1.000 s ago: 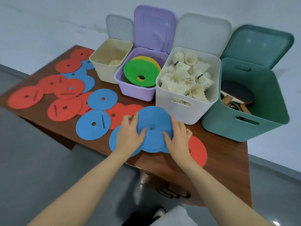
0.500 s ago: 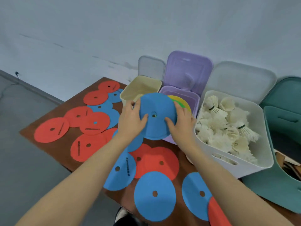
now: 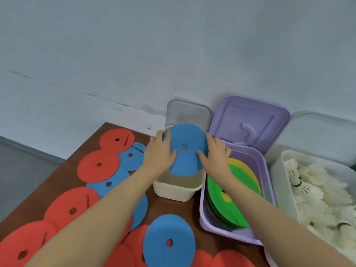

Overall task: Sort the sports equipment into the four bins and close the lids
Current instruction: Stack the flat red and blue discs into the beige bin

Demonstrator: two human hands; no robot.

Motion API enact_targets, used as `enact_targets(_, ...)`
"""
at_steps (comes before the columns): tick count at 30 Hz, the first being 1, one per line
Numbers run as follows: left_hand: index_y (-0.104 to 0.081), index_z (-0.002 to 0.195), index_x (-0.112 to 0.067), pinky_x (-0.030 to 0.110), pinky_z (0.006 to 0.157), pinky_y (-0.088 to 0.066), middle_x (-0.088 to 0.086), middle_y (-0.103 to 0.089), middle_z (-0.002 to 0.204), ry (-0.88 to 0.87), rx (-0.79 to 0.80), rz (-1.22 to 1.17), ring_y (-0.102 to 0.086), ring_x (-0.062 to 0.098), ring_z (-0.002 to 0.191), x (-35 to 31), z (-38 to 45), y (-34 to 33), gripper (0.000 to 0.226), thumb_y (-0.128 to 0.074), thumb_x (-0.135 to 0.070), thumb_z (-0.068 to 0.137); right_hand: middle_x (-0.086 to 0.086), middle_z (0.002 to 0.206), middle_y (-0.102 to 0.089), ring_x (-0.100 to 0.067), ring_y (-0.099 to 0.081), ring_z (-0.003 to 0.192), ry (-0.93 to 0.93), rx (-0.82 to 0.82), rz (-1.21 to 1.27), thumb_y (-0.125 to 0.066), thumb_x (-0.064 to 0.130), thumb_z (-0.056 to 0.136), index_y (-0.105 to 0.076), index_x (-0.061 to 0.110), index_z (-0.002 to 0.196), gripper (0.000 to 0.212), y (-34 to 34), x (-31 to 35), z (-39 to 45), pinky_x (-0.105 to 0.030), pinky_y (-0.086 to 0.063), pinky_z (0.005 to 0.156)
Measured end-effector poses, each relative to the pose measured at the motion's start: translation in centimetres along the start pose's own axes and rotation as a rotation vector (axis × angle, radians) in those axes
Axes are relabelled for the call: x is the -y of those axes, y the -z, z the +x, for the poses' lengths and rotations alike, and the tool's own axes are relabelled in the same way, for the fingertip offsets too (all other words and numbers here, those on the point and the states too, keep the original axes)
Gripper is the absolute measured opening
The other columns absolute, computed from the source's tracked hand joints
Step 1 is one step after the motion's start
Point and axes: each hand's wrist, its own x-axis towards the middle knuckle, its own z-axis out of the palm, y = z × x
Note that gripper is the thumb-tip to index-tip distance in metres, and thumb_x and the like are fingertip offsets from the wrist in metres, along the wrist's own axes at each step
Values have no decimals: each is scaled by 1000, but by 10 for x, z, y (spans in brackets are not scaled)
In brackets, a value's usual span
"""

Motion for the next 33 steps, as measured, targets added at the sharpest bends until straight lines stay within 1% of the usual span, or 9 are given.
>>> enact_targets(2, -20, 145, -10, 36, 88, -38, 14, -33, 136, -1, 78, 52, -41, 31, 106, 13, 7, -14, 68, -48, -40, 91, -8, 124, -46, -28, -38, 117, -16, 63, -65, -52, 30, 90, -31, 18, 141, 56, -14, -1, 5, -36, -22, 92)
enact_targets(6, -14, 148, -22, 39, 100, -30, 7, -17, 151, -45, 247, 213, -32, 34, 120, 31, 3, -33, 66, -42, -46, 93, -5, 133, -39, -28, -36, 120, -19, 198, -264, -49, 38, 91, -40, 22, 133, 46, -30, -12, -8, -38, -23, 99)
enact_targets(8, -18, 147, -26, 41, 103, -25, 3, -18, 152, -45, 229, 157, -25, 34, 129, 33, -5, -36, 63, -44, -45, 92, -3, 136, -36, -28, -35, 121, -33, 198, -223, -49, 36, 91, -41, 23, 133, 45, -27, -14, -17, -38, -22, 100)
enact_targets(12, -27, 145, -21, 39, 108, -18, 2, -23, 152, -72, 136, 30, -20, 27, 138, 21, -27, -27, 60, -47, -39, 92, -6, 131, -42, -29, -39, 119, 13, 130, -164, -49, 32, 92, -44, 23, 134, 44, -8, -16, -38, -37, -25, 96)
enact_targets(18, -38, 141, -15, 39, 106, -22, 7, -32, 149, -106, 59, -17, -29, 26, 135, -26, -76, -1, 54, -51, -32, 92, -7, 126, -48, -30, -44, 111, 40, 75, -96, -51, 28, 92, -51, 16, 129, 39, 25, -32, -95, -40, -30, 89)
enact_targets(22, -56, 126, -10, 46, 94, -40, 14, -53, 132, -165, 12, 20, -53, 33, 117, -71, -129, 10, 51, -45, -36, 84, -9, 113, -58, -34, -52, 101, 29, 22, -15, -52, 27, 86, -61, 12, 117, 36, 46, -53, -150, -42, -37, 84)
enact_targets(25, -58, 124, -12, 44, 92, -41, 12, -56, 129, -139, 48, -19, -55, 31, 115, -106, -167, 11, 52, -39, -38, 82, -9, 108, -60, -33, -55, 98, 64, 3, 33, -48, 27, 83, -63, 11, 114, 38, 64, -71, -192, -42, -40, 82)
enact_targets(28, -63, 116, -12, 39, 85, -45, 10, -62, 119, -156, 51, -24, -60, 30, 103, -137, -203, 0, 52, -38, -39, 79, -7, 105, -61, -30, -55, 97, 103, -20, 69, -48, 23, 85, -62, 10, 112, 33, 80, -95, -236, -42, -42, 81)
enact_targets(33, -61, 118, -13, 42, 88, -40, 8, -58, 122, -168, 117, -88, -54, 30, 110, -187, -269, -35, 53, -38, -41, 80, -6, 97, -61, -28, -56, 89, 57, -62, 133, -45, 23, 88, -64, 10, 106, 30, 95, -147, -310, -39, -45, 78)
